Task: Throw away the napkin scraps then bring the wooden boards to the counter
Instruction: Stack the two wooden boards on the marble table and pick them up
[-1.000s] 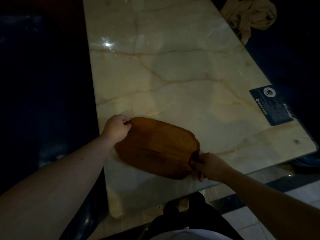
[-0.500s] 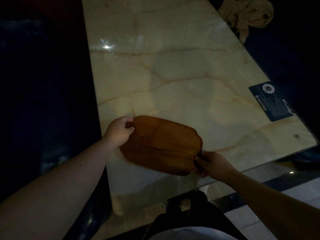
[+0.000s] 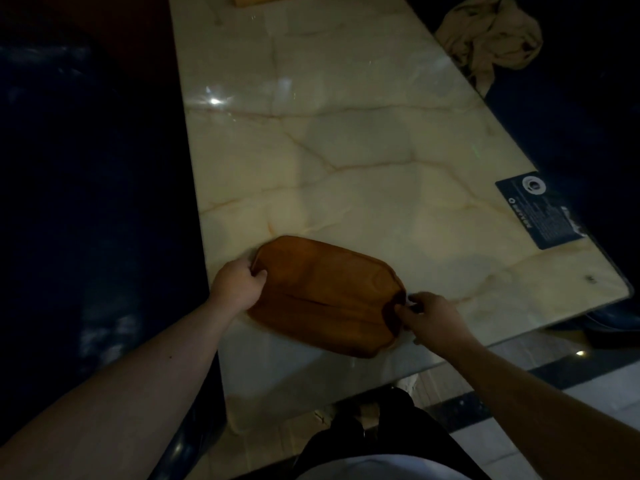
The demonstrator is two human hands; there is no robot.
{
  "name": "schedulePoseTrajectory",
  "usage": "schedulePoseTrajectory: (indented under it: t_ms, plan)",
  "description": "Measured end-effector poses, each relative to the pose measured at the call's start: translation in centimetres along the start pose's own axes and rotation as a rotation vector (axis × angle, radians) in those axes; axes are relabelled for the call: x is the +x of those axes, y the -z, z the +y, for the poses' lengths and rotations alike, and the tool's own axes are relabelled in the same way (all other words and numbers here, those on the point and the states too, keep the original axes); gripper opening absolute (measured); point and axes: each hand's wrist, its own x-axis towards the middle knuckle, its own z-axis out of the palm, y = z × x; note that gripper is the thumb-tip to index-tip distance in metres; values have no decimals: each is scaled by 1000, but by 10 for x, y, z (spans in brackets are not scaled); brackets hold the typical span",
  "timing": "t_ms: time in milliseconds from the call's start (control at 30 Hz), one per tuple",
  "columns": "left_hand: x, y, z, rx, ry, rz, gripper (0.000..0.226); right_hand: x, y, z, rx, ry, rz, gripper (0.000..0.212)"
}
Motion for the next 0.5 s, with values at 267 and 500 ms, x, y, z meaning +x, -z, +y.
schedulePoseTrajectory:
  t_ms: [267,500]
  plan:
    - [-4,-1,4,-80,109,4,38,9,1,-18,218,-75,39,19]
    - [-27,15,9,-371,68,173,20,32,37,-54,284,130,52,23]
